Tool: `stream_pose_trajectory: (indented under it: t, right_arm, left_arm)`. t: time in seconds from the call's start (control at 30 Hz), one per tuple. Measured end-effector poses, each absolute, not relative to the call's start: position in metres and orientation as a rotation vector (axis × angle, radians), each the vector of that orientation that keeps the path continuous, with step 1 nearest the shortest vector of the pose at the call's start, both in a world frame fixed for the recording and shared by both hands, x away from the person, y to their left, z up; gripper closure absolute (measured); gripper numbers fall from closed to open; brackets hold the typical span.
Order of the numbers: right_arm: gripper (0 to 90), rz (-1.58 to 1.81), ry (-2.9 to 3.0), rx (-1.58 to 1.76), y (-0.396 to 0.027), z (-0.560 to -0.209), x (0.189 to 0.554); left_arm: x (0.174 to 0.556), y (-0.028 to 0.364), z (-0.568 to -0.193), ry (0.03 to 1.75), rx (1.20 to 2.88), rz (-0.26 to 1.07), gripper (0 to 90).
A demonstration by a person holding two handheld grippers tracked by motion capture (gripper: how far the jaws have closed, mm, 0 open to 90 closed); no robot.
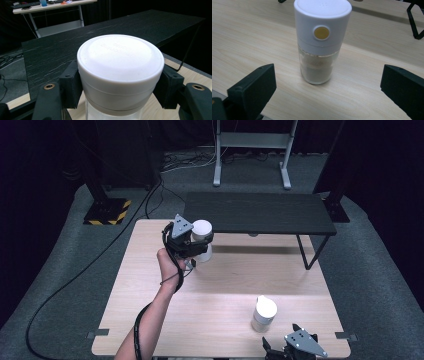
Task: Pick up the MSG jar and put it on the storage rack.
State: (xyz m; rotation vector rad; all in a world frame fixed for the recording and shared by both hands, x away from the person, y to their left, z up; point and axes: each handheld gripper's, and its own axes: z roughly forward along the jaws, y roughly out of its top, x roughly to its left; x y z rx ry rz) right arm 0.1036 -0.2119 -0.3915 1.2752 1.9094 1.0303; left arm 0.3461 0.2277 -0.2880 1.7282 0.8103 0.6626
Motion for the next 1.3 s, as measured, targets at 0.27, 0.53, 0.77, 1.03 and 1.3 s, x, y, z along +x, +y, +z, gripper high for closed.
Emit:
stream_pose_trajectory:
  t: [0.27, 0.53, 0.77, 1.03, 1.3]
  right_arm:
    - [0.0, 1.028, 1.906, 1.277, -0.212, -0.391, 0.103]
    - [0.0, 1.028, 1.906, 1.277, -0.212, -0.391, 0.103]
    - [0.0, 1.025, 1.909, 1.276, -0.212, -0.39, 0.104]
    - [0.0, 1.027, 1.909, 1.277, -0.213, -0.39, 0.104]
    - [0.0, 1.026, 1.91, 1.279, -0.213, -0.39, 0.104]
  left_arm:
    - [0.348, 0.227, -0.283, 0.808, 1.723, 0.66, 34.0]
    - [0.35, 0.227, -0.277, 0.808, 1.717, 0.661, 34.0]
    - [0.351, 0.226, -0.273, 0.804, 1.718, 0.659, 34.0]
    - [0.351, 0.228, -0.269, 0.801, 1.709, 0.658, 34.0]
    - [0.352, 0.227, -0.262, 0.792, 1.71, 0.665, 34.0]
